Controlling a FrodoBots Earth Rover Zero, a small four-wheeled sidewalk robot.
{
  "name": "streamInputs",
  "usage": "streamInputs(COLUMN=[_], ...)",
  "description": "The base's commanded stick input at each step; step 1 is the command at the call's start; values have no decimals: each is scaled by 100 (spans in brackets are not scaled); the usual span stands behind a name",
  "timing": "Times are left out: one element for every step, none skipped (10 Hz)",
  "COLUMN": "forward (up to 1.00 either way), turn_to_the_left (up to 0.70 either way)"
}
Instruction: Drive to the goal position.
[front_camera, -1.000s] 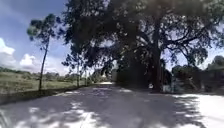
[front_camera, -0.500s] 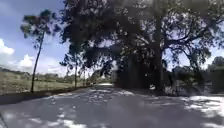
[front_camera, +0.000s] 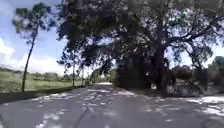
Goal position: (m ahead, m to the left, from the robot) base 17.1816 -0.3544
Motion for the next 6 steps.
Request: streamInputs(forward=[85,85,85,85,85,85], turn_to_the_left=[34,18,0,0,0,0])
